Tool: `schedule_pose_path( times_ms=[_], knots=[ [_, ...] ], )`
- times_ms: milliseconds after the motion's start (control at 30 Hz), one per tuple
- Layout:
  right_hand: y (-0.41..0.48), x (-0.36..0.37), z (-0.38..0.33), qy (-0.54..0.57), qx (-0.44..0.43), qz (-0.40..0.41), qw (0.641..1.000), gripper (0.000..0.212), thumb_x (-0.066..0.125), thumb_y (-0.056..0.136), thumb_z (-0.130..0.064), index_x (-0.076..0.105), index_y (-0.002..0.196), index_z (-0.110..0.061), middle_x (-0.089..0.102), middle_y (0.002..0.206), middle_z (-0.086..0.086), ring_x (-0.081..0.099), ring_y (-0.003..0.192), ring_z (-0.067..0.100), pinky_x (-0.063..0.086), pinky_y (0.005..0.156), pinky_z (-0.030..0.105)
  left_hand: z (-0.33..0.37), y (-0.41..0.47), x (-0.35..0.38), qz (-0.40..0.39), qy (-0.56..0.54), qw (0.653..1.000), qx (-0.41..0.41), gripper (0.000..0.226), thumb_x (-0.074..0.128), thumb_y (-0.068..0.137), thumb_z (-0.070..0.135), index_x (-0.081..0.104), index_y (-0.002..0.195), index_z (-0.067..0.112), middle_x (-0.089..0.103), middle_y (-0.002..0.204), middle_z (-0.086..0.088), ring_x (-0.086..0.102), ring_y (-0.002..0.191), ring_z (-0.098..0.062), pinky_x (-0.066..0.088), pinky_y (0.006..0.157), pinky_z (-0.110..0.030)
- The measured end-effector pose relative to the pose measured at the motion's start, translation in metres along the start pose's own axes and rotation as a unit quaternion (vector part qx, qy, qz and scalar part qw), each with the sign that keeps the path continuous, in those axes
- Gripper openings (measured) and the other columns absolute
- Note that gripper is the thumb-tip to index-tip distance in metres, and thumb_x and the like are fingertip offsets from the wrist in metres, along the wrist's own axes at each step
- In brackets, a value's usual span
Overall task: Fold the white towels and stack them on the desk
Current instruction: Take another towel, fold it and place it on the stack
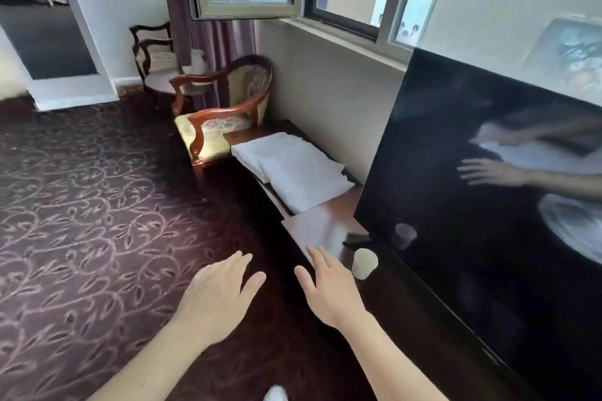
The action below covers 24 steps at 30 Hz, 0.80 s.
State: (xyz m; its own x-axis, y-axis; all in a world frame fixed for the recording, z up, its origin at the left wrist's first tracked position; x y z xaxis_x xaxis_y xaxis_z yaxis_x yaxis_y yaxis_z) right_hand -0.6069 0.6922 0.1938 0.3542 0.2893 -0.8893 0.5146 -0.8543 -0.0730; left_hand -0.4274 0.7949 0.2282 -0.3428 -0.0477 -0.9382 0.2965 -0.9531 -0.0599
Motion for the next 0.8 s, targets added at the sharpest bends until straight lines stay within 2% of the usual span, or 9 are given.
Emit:
schedule_pose_path(
  times_ms=[100, 200, 267, 400, 500, 633, 800],
  knots=[
    [0.080, 0.013, -0.005, 0.006, 0.016, -0.016, 1.000, 0.064, 0.023, 0.102, -0.058, 0.022, 0.156, -0.025, 0.024, 0.162, -0.001, 0.022, 0.149, 0.019, 0.023, 0.119, 0.041, -0.029, 0.073, -0.009, -0.029, 0.036, 0.999, 0.004, 0.119, -0.018, 0.064, 0.089, 0.037, 0.151, 0.028, 0.035, 0.158, 0.005, 0.035, 0.144, -0.012, 0.025, 0.119, -0.032],
    [0.154, 0.021, -0.014, 0.002, 0.026, -0.029, 0.999, 0.066, 0.022, 0.100, -0.060, 0.024, 0.155, -0.024, 0.028, 0.161, 0.000, 0.026, 0.147, 0.022, 0.028, 0.117, 0.044, -0.055, 0.140, -0.024, -0.042, 0.037, 0.998, -0.005, 0.081, 0.014, 0.090, 0.074, 0.037, 0.151, 0.025, 0.035, 0.158, 0.004, 0.034, 0.144, -0.015, 0.024, 0.119, -0.032],
    [0.194, 0.021, -0.022, -0.002, 0.030, -0.036, 0.999, 0.067, 0.022, 0.099, -0.061, 0.022, 0.156, -0.024, 0.026, 0.161, 0.001, 0.024, 0.148, 0.024, 0.027, 0.117, 0.045, -0.069, 0.181, -0.034, -0.044, 0.025, 0.999, -0.008, 0.070, 0.024, 0.095, 0.064, 0.037, 0.151, 0.025, 0.036, 0.158, 0.004, 0.034, 0.144, -0.016, 0.023, 0.118, -0.033],
    [0.281, 0.024, -0.035, -0.019, 0.059, -0.036, 0.997, 0.064, 0.026, 0.102, -0.057, 0.025, 0.154, -0.021, 0.032, 0.157, 0.002, 0.030, 0.144, 0.026, 0.027, 0.117, 0.042, -0.107, 0.275, -0.034, -0.071, 0.033, 0.997, 0.020, 0.080, 0.016, 0.091, 0.073, 0.040, 0.150, 0.024, 0.040, 0.155, 0.006, 0.039, 0.141, -0.016, 0.026, 0.116, -0.033],
    [0.335, 0.025, -0.032, -0.017, 0.108, -0.020, 0.994, 0.060, 0.029, 0.103, -0.053, 0.029, 0.152, -0.020, 0.039, 0.151, 0.002, 0.038, 0.138, 0.026, 0.032, 0.112, 0.040, -0.127, 0.348, -0.026, -0.102, 0.033, 0.991, 0.076, 0.065, 0.026, 0.098, 0.062, 0.042, 0.149, 0.024, 0.040, 0.155, 0.007, 0.040, 0.140, -0.015, 0.026, 0.116, -0.031],
    [0.379, 0.035, -0.024, 0.052, 0.199, -0.002, 0.979, 0.060, 0.031, 0.104, -0.050, 0.025, 0.155, -0.019, 0.030, 0.158, 0.003, 0.028, 0.145, 0.023, 0.025, 0.116, 0.037, -0.144, 0.440, -0.009, -0.161, 0.055, 0.975, 0.142, 0.062, 0.027, 0.099, 0.058, 0.041, 0.149, 0.024, 0.034, 0.159, 0.004, 0.038, 0.142, -0.016, 0.026, 0.117, -0.032],
    [0.410, 0.058, -0.012, 0.147, 0.291, -0.019, 0.945, 0.062, 0.031, 0.104, -0.049, 0.020, 0.157, -0.019, 0.022, 0.162, -0.001, 0.027, 0.147, 0.015, 0.023, 0.120, 0.033, -0.141, 0.521, 0.007, -0.242, 0.078, 0.946, 0.200, 0.064, 0.023, 0.101, 0.058, 0.036, 0.152, 0.021, 0.029, 0.161, 0.002, 0.035, 0.143, -0.018, 0.025, 0.117, -0.032]
  ],
)
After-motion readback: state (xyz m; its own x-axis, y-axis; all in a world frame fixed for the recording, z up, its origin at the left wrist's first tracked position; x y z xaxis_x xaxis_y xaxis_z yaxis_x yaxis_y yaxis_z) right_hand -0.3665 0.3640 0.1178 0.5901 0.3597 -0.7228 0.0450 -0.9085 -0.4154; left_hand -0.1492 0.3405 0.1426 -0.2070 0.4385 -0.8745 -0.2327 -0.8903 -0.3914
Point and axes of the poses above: each hand's wrist, its own y-axis towards the middle knuckle, its own x-axis out of the palm, z = x × y, the point moved 6 cm from there along y, towards the middle knuckle
